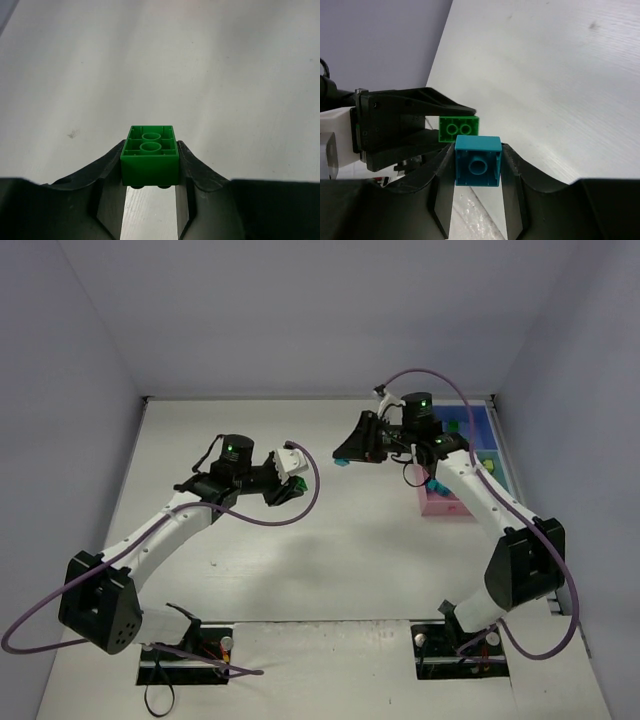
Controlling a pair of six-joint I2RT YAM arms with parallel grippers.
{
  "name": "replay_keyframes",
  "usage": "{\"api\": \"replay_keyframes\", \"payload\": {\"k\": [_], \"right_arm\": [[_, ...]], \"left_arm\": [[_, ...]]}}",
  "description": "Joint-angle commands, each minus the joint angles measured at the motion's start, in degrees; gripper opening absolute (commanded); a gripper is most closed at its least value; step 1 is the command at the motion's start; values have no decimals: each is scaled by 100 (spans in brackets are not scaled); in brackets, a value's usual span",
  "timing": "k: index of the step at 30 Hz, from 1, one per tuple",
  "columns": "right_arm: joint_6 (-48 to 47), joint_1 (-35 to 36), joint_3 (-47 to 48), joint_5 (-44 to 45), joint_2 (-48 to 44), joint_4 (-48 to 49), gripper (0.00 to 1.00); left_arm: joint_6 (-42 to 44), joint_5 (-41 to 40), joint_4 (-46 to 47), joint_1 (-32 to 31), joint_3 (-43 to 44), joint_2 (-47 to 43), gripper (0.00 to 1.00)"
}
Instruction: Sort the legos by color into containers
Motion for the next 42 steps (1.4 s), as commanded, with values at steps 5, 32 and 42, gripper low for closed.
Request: {"api": "replay_keyframes", "payload": {"k": [5, 32, 42], "right_arm": [[-919, -786, 3, 575, -485, -841, 2], [-1438, -2018, -586, 4272, -168, -687, 64], [-2872, -1015, -887, 1618, -1471, 492, 63]], "left_arm": [[-199, 42, 537, 37, 120, -70, 0], [-3836, 490, 1812, 2, 365, 8, 0], [-3770, 1297, 1865, -15, 516, 62, 0]]}}
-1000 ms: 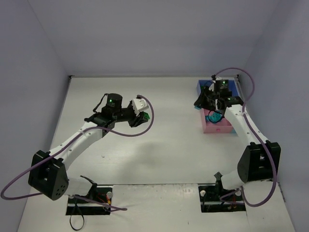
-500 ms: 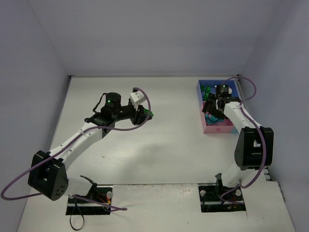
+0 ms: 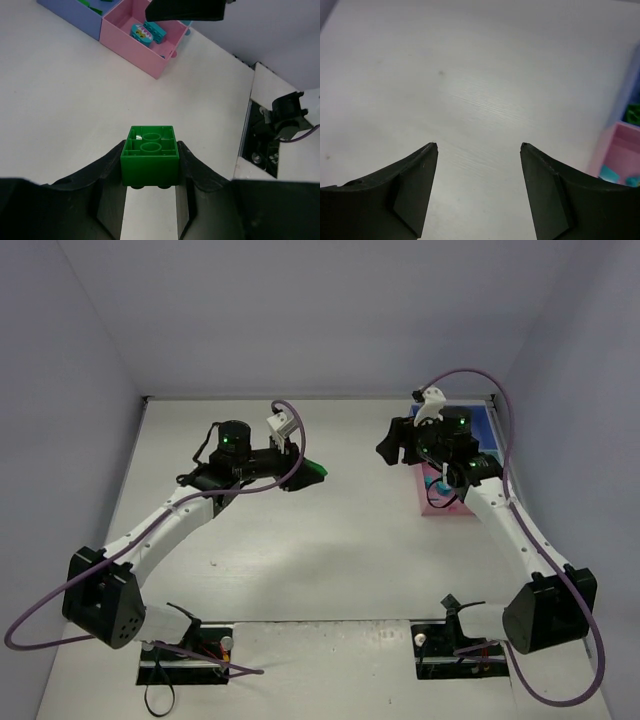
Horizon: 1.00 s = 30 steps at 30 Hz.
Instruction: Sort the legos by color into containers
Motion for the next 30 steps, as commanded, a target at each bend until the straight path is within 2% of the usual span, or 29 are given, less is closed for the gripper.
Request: {"api": "replay_keyframes", "payload": {"k": [1, 2, 3, 5, 8, 13, 17, 20, 23, 25, 30], "right_arm": [[-309, 23, 317, -1508, -67, 451, 63], [-185, 23, 553, -1704, 20, 415, 63], [-36, 31, 677, -1889, 73, 363, 65], [421, 75, 897, -2416, 214, 345, 71], [991, 250, 1274, -2856, 363, 336, 85], [1687, 620, 1451, -3068, 548, 344, 96], [1969, 997, 1504, -2849, 750, 362, 96], [1943, 1226, 1461, -2761, 821, 414, 94], [1830, 1253, 1416, -2743, 838, 529, 84], [1514, 1253, 1425, -2682, 830, 529, 79], [688, 1253, 1390, -2602, 751, 546, 78]], "left_arm": [[765, 540, 411, -33, 138, -218, 0], [1093, 462, 184, -51, 102, -280, 0], [1783, 357, 60, -59, 76, -402, 0], [2324, 111, -300, -86, 67, -526, 0], [3290, -302, -565, -77, 145, -693, 0], [3846, -444, -961, -95, 286, -711, 0], [3926, -496, -821, -103, 286, -711, 0], [3479, -620, -435, -77, 242, -650, 0], [2540, -577, -249, -25, 286, -501, 0], [1644, -497, -213, 2, 497, -316, 0], [-445, -119, -196, 55, 804, 35, 0]]}}
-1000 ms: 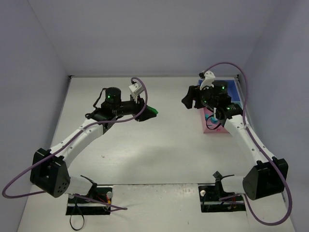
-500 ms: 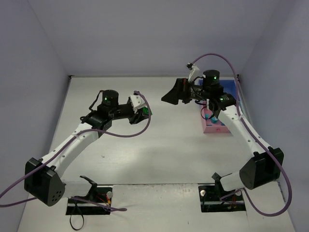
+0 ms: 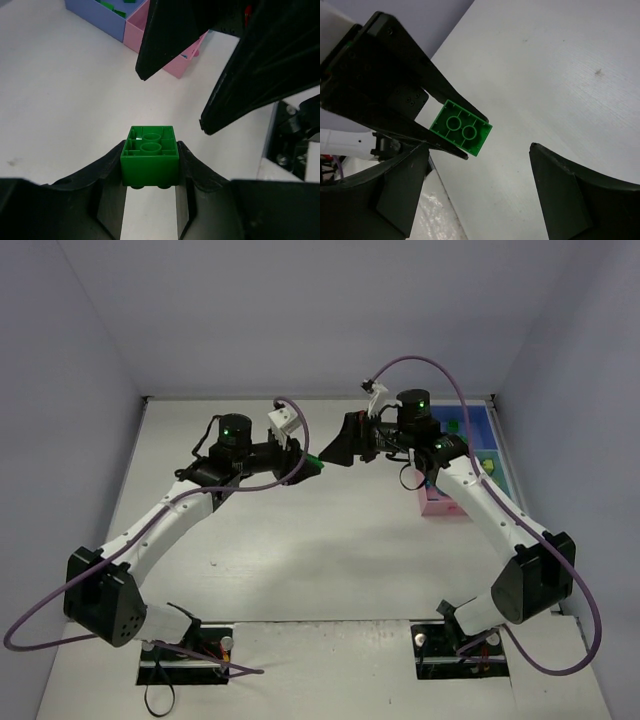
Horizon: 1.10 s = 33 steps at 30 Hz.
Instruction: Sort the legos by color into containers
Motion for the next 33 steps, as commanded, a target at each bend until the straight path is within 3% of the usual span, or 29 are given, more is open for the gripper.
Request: {"api": "replay_keyframes", "payload": {"k": [1, 12, 18, 28, 33], "right_arm": [[-891, -8, 98, 147, -244, 468, 78], [-2431, -8, -596, 482, -1202, 1153, 79], [-2510, 45, -614, 350, -1317, 1654, 68], [-2765, 370, -359, 376, -1027, 2199, 73], [-2906, 466, -96, 315, -764, 2208, 73]], "left_arm": [[-1892, 310, 499, 77, 437, 68, 0], [-5195, 714, 1139, 516, 772, 341, 0], [-6445, 907, 1518, 560, 904, 429, 0], [-7554, 1004, 2142, 560, 921, 306, 0], [-7696, 995, 2213, 560, 947, 192, 0]]}}
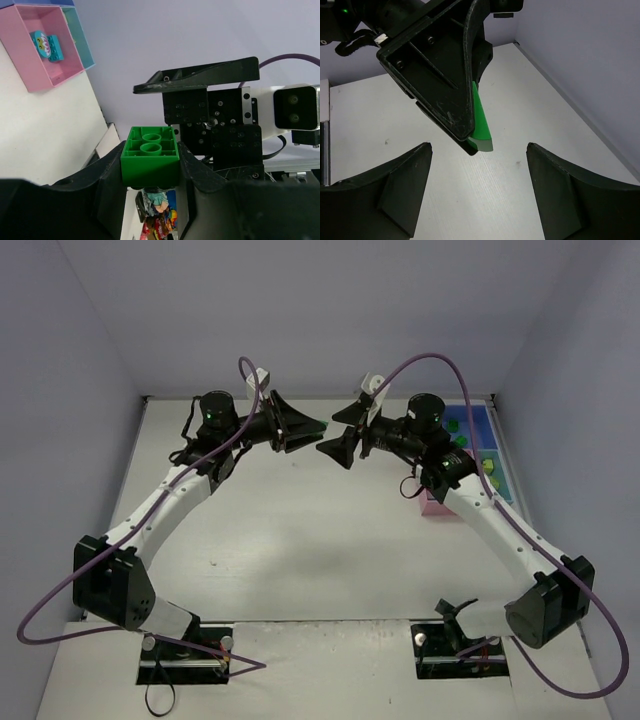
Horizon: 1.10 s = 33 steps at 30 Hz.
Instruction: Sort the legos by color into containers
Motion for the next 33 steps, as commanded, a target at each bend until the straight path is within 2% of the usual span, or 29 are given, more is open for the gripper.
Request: {"api": "replay_keyframes", "payload": {"k": [1, 12, 17, 18, 21, 23, 24, 27, 28, 29, 31, 33], "right_arm": [[-191, 91, 440, -100, 118, 624, 73], [-174, 205, 792, -231, 364, 843, 68], [-121, 284, 915, -355, 505, 922, 58], [-104, 293, 915, -373, 540, 940, 55], [-77, 293, 924, -478, 601, 931, 36], [-69, 293, 898, -496, 593, 931, 27], [-69, 293, 854, -487, 575, 923, 17], [-103, 293, 731, -347, 496, 896, 3], [-130, 293, 696, -233, 470, 870, 0], [-182, 267, 652, -171, 417, 844, 0], [-235, 231, 537, -65, 355, 773, 0], [-262, 161, 441, 14, 294, 703, 0]], "left_arm": [[-293, 104, 611, 3, 338, -339, 0], [-231, 86, 400, -112, 364, -454, 0], [-301, 95, 435, -120, 382, -480, 0], [-301, 112, 435, -120, 382, -480, 0], [-319, 121, 444, -120, 382, -498, 0], [-328, 130, 453, -120, 390, -480, 0], [-337, 139, 453, -120, 391, -471, 0], [-354, 165, 470, -120, 373, -419, 0], [-354, 182, 470, -112, 373, -401, 1], [-354, 183, 470, -112, 347, -392, 15], [-345, 191, 470, -85, 320, -366, 17], [-310, 209, 462, -42, 303, -322, 28]]}}
